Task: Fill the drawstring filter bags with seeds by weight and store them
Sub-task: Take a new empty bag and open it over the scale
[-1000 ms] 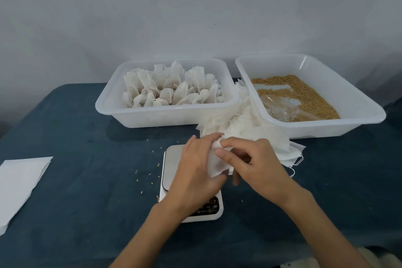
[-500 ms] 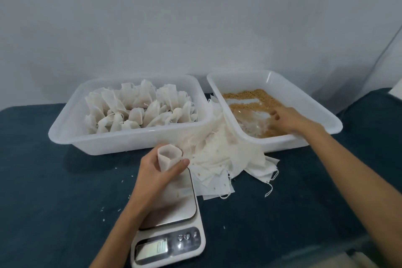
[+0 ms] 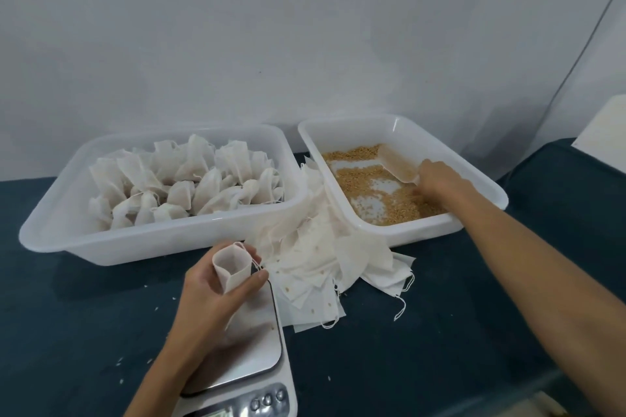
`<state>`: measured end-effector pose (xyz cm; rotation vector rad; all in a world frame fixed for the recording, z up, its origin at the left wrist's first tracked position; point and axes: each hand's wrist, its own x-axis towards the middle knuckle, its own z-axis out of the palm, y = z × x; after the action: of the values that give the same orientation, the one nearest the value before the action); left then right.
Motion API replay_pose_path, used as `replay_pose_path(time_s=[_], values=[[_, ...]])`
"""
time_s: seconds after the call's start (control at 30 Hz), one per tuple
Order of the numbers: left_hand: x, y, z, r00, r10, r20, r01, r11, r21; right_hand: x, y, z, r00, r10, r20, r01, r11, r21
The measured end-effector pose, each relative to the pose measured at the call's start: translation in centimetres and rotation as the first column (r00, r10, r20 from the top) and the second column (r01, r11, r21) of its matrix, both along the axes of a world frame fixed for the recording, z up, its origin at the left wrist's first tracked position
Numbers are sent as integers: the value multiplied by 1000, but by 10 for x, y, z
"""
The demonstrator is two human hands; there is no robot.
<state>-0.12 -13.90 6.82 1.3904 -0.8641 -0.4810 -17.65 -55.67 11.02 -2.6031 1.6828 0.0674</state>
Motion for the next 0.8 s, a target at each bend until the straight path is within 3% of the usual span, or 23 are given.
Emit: replay_pose_path(time_s=[0.17,0.33,0.5,0.8], values=[[0,0,-1,1000,10,1,-10,1000,23,-12,-6,5,972,-6,-235,-13,997,-82],[-1,0,-1,1000,26,5,-27,999,31,-11,-1,0,951,1,-308,-12,999,-36],[-4,0,1,999,36,14,-36,999,39,8,13,0,958,76,-276,-48,993,110],[-3,2,2,997,65,42,-67,997,41,66,46,-9,973,185,-141,-174,981,87]])
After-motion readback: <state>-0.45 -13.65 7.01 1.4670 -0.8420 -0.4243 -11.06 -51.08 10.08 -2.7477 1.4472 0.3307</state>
